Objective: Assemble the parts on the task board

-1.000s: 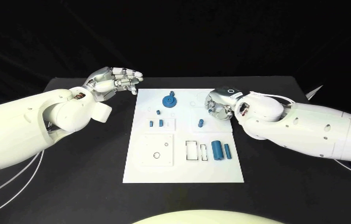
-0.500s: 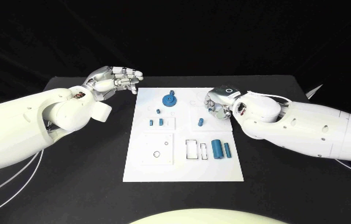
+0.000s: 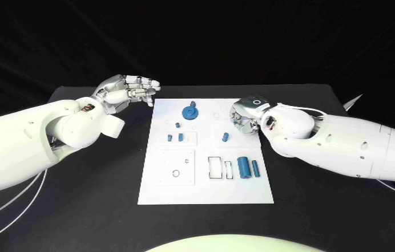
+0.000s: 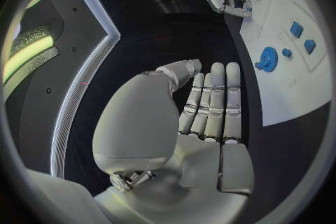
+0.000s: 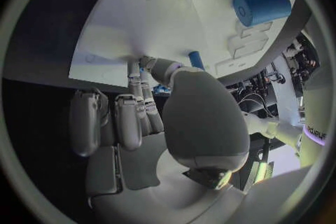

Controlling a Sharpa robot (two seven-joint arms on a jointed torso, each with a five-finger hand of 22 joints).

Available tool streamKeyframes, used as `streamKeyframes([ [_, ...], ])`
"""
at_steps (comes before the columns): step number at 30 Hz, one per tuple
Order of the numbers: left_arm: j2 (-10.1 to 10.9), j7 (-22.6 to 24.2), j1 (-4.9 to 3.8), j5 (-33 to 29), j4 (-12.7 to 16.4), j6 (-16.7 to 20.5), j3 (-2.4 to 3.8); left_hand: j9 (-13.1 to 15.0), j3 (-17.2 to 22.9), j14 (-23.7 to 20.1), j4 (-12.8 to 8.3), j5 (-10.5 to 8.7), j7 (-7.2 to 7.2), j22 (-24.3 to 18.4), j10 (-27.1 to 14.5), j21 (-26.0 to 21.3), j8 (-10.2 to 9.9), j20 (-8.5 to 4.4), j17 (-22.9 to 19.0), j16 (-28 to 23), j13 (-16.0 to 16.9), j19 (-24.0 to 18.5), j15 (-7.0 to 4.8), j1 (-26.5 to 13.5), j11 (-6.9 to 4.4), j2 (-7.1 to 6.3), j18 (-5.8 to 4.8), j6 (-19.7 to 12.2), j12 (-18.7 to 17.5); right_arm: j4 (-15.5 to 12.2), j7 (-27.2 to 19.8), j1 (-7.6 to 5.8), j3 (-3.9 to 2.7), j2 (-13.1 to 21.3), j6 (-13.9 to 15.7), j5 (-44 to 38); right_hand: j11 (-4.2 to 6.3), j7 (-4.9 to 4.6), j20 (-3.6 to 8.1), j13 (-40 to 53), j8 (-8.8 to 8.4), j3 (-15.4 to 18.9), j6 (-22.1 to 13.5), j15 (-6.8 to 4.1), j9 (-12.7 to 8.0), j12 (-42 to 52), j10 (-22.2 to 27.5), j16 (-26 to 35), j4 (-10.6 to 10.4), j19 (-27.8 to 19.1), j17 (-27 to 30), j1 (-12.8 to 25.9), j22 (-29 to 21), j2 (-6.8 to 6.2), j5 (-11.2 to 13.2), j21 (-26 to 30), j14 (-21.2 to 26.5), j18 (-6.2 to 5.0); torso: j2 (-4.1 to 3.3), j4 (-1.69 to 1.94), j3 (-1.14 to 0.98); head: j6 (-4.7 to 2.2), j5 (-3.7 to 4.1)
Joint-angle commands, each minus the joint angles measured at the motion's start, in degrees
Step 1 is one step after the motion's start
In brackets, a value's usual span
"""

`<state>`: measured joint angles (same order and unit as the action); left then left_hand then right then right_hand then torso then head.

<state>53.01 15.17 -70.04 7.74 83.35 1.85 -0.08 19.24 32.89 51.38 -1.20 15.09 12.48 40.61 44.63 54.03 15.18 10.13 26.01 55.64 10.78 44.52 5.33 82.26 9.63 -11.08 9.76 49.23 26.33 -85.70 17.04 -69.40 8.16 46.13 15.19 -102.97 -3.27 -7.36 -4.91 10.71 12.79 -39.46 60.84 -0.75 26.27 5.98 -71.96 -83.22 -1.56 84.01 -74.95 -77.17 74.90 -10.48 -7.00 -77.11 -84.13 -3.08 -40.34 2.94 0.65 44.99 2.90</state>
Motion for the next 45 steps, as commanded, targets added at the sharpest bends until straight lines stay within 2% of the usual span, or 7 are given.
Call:
streamKeyframes([
  [1, 0.04, 0.05, 0.01, 0.38, 0.24, -0.27, 0.05, -0.03, -0.02, -0.38, -0.30, 0.34, 0.36, -0.08, -0.49, -0.24, 0.25, 0.05, -0.05, -0.39, -0.08, -0.38, -0.16, -0.13, 0.08, 0.62, 0.74, -0.47, -0.32, 0.60, 1.51, 0.60, 0.45, 0.18, -0.15, -0.61, -0.05, 0.06, 0.25, 0.06, 0.44, -1.31, 0.39, -0.44, 0.24, -0.34, -0.47, -0.28, 0.88, 2.15, -2.79, -0.87, 6.35, 1.78, 0.11, -0.33, -3.49, 0.20, -0.03, -0.02, -0.01, 0.08, 0.04],
  [21, 0.25, -0.09, 0.03, 0.47, 0.16, -0.23, 0.04, -0.09, -0.25, -0.72, -0.43, 0.34, 0.58, -0.23, -1.39, -0.52, 0.28, 0.28, -0.21, -0.40, -0.32, -0.63, 0.06, -0.32, 0.29, 0.67, 0.74, -1.19, -0.28, -0.90, 0.83, 0.61, 0.40, 1.56, 5.03, -0.36, 0.12, 0.30, 0.33, -0.11, 0.79, -1.70, 0.59, -0.54, 0.70, -0.73, -1.03, -0.53, 1.54, 2.32, -3.11, -0.10, 6.80, 1.83, 0.66, -0.91, -3.58, 0.33, 0.00, -0.02, 0.02, 0.09, 0.14],
  [32, 0.31, -0.14, 0.03, 0.47, -0.11, -0.16, 0.04, -0.15, -0.41, -0.81, -0.56, 0.33, 0.75, -0.30, -1.94, -0.61, 0.25, 0.40, -0.28, -0.33, -0.42, -0.64, 0.17, -0.35, 0.42, 0.69, 0.76, -1.73, -0.19, -2.10, 0.39, 0.40, 0.26, 2.48, 5.96, 0.32, 0.12, 0.30, 0.33, -0.11, 0.79, -1.70, 0.59, -0.54, 0.70, -0.73, -1.03, -0.53, 1.54, 2.32, -3.11, -0.10, 6.80, 1.83, 0.66, -0.91, -3.58, 0.33, 0.00, -0.02, 0.04, -0.18, 0.13],
  [38, 0.36, -0.22, 0.03, 0.47, -0.16, -0.18, 0.04, -0.16, -0.45, -0.83, -0.60, 0.33, 0.79, -0.32, -2.09, -0.63, 0.24, 0.42, -0.30, -0.32, -0.45, -0.63, 0.19, -0.35, 0.45, 0.70, 0.76, -1.88, -0.16, -3.60, 0.30, 0.21, 0.13, 3.51, 6.38, 0.69, 0.16, 0.35, 0.35, -0.14, 0.87, -1.76, 0.65, -0.56, 0.80, -0.81, -1.16, -0.63, 1.67, 2.39, -3.27, 0.07, 6.97, 1.80, 0.69, -1.13, -3.61, 0.38, 0.00, -0.01, 0.04, -0.13, 0.09],
  [45, 0.34, -0.32, 0.03, 0.51, -0.27, -0.29, 0.04, -0.17, -0.52, -0.87, -0.65, 0.33, 0.85, -0.35, -2.29, -0.67, 0.25, 0.46, -0.33, -0.30, -0.48, -0.63, 0.23, -0.36, 0.50, 0.70, 0.76, -2.06, -0.12, -6.13, 0.28, -0.70, -0.03, 4.96, 6.90, 1.36, 0.17, 0.36, 0.36, -0.16, 0.90, -1.76, 0.67, -0.57, 0.84, -0.84, -1.21, -0.64, 1.71, 2.42, -3.29, 0.16, 7.05, 1.78, 0.71, -1.24, -3.62, 0.40, 0.01, -0.03, 0.05, -0.21, 0.12],
])
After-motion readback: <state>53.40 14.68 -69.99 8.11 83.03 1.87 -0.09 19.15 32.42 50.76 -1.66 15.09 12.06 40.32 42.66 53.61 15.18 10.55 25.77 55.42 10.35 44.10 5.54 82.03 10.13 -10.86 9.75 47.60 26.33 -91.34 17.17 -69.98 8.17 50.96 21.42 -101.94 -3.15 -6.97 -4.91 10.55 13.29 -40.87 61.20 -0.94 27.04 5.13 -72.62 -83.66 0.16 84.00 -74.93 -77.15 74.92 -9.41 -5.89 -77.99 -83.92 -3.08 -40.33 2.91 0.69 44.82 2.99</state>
